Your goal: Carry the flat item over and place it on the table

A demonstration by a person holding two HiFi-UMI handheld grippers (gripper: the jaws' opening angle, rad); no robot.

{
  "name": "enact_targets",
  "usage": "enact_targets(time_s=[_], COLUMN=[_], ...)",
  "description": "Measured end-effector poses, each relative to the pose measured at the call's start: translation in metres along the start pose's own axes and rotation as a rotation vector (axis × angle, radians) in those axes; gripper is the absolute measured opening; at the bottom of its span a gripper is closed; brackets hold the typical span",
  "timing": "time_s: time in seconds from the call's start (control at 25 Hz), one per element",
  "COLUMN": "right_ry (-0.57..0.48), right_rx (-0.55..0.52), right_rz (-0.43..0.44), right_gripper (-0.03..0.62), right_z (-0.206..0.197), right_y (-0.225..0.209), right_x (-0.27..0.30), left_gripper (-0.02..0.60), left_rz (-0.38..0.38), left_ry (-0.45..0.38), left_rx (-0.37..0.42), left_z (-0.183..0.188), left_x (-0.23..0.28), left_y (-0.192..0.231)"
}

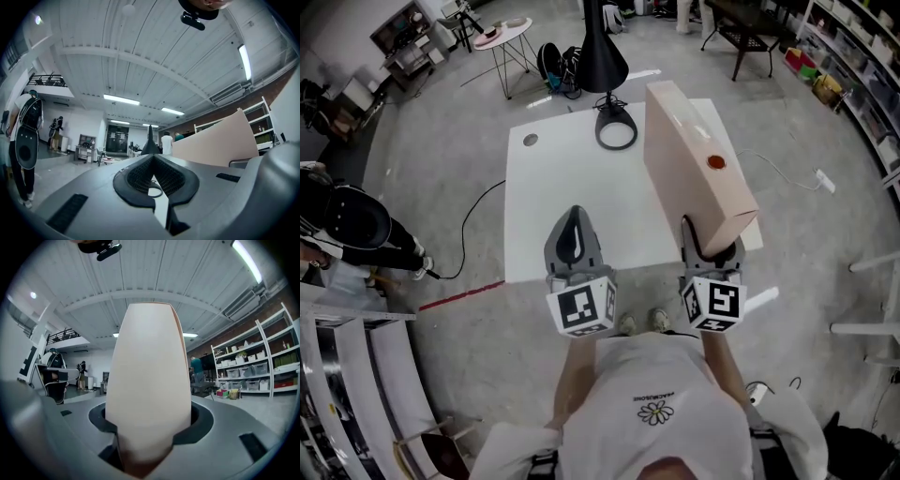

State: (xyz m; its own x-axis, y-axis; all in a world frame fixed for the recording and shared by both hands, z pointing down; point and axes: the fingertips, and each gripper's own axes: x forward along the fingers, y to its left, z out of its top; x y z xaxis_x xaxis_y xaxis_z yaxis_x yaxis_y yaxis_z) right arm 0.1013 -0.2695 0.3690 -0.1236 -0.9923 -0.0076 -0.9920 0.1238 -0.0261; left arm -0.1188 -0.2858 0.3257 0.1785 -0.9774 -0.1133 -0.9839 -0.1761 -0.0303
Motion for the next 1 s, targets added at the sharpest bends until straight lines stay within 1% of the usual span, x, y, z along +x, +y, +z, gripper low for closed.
enact_targets(time_s=[0.12,0.2,0.24,0.36,0.48,0.6,0.8,1.0], right_ry=[0.007,0.015,0.020,0.038,0.048,0.069,0.110,0.135], right_rx=[0.020,-0.004,-0.034,-0.187,-0.336,-0.519,-0.765,-1.006], right_rz=[0.004,0.003,0.005,0.027,0.075,0.118,0.114,0.165], right_gripper=[0.275,0.275,0.275,0.275,0.275,0.275,0.275,0.275], right_z=[-0.004,-0.004,-0.004,-0.006,-0.007,-0.012,-0.026,-0.042], right_y=[0.001,-0.001,-0.002,0.006,0.020,0.029,0.031,0.032], right_x=[0.007,0.012,0.014,0.018,0.024,0.033,0.047,0.057], left_gripper=[0.012,0.012,0.012,0.012,0.012,0.012,0.012,0.012], left_rz=[0.009,0.017,0.022,0.036,0.048,0.062,0.104,0.133], left_ry=[0.009,0.021,0.028,0.039,0.036,0.045,0.059,0.071], left_rx=[0.006,0.009,0.009,0.005,0.004,0.000,-0.008,-0.015], left_z=[-0.002,-0.005,-0.007,-0.012,-0.011,-0.013,-0.022,-0.025], left_x=[0.006,0.009,0.009,0.007,0.005,0.004,0.001,-0.002], left_y=[0.006,0.007,0.008,0.012,0.019,0.026,0.037,0.047])
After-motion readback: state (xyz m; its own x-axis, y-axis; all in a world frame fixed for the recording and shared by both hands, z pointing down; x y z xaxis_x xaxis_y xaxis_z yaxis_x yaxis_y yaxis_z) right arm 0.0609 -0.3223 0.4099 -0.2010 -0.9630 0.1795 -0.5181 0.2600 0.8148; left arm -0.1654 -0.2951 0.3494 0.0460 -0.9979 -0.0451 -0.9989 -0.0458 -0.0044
